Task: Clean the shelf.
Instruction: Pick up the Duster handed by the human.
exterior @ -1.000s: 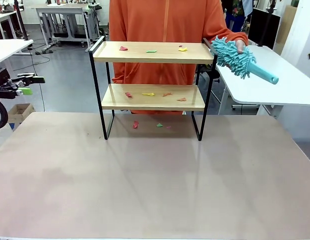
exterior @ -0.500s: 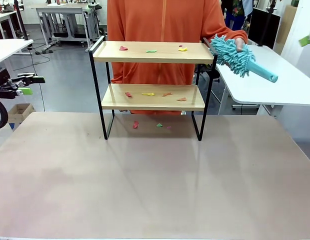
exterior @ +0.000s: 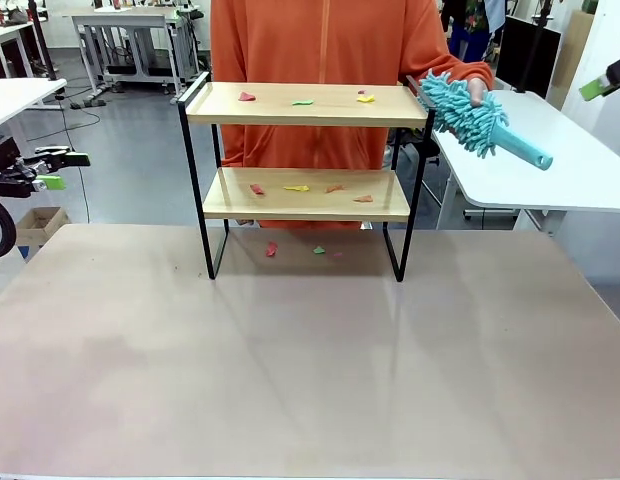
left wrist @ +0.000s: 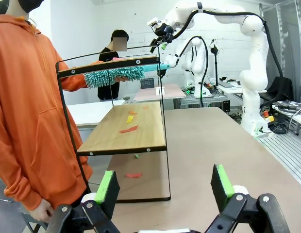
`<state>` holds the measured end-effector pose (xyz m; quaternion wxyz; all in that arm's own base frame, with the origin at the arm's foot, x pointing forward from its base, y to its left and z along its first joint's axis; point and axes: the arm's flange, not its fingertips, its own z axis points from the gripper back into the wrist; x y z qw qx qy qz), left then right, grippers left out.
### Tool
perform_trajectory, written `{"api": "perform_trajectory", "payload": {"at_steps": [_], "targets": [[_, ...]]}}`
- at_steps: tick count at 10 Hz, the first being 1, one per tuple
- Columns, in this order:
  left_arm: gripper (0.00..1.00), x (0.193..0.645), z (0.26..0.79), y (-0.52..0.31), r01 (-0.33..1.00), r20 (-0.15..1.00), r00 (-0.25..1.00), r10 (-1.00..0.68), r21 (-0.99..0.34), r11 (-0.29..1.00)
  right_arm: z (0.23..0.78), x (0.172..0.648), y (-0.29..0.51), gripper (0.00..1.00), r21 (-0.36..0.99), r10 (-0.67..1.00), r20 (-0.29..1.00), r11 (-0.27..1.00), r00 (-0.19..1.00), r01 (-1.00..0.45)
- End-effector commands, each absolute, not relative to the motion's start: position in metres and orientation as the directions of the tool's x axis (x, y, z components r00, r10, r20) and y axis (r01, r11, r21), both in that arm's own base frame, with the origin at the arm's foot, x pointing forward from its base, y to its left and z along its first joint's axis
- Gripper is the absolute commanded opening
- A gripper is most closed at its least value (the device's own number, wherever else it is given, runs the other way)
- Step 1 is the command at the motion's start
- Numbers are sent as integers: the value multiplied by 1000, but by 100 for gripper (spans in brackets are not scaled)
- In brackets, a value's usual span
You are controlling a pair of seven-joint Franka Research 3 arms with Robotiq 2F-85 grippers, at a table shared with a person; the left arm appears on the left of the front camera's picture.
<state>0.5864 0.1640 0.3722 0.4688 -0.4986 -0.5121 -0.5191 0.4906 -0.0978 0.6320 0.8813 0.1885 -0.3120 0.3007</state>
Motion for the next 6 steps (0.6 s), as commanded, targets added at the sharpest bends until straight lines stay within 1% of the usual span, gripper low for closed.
{"api": "perform_trajectory", "payload": {"at_steps": [1,2,3,6], "targets": [[100,586,373,164,997,997,-71,23,72,-38,617,480,-70,100,50,372,656,847,657,-530],[100,586,373,164,997,997,-71,23,72,-38,609,471,-52,100,1,319,665,904,675,-428],[100,586,373,164,997,997,-71,23,72,-38,604,463,-38,100,31,270,691,915,670,-401],[100,586,373,164,997,997,-71,23,72,-38,589,440,2,100,11,230,718,940,657,-340]]}}
